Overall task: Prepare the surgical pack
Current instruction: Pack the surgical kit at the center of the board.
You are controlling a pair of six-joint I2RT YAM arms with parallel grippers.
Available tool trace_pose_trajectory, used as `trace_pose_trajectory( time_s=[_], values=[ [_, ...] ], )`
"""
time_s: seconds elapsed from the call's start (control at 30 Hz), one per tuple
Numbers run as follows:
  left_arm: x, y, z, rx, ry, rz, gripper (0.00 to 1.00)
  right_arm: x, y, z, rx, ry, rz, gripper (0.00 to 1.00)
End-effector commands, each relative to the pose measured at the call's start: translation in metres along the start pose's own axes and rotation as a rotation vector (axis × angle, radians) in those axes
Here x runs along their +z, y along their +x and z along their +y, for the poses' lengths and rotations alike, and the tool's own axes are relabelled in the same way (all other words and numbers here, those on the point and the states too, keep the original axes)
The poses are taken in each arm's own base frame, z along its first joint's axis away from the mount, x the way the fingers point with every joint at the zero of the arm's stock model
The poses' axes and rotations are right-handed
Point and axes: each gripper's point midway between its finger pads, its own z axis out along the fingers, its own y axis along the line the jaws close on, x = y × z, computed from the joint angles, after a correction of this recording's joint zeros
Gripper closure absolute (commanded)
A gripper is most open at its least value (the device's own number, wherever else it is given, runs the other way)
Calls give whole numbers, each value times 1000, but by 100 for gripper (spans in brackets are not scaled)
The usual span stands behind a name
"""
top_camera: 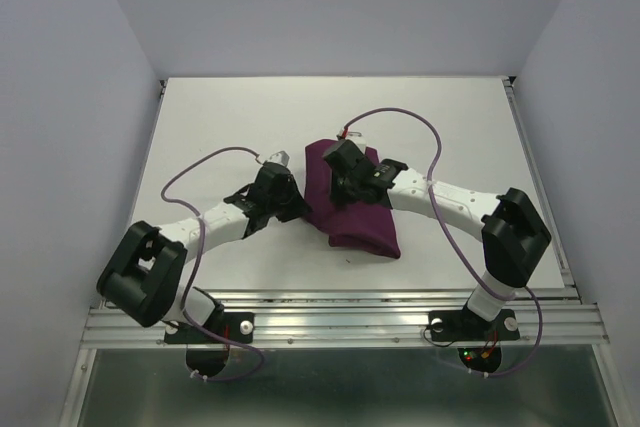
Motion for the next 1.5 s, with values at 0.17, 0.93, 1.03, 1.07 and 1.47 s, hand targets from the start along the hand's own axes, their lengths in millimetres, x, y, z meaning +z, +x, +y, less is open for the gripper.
trace_pose_trajectory(
  time_s=[0.17,0.93,1.03,1.07,1.47],
  values=[
    [31,1,-1,23,-4,53,100,-33,-53,31,68,-130,-170,99],
    [52,14,-93,-60,483,156,100,-40,-61,36,84,-171,-191,99],
    [52,16,-100,-55,533,164,100,-40,-60,35,85,-169,-188,99],
    [53,17,-99,-62,526,165,100,-40,-60,35,86,-170,-189,99],
    [51,18,-109,-92,609,166,100,-38,-59,34,78,-164,-187,99]
  ],
)
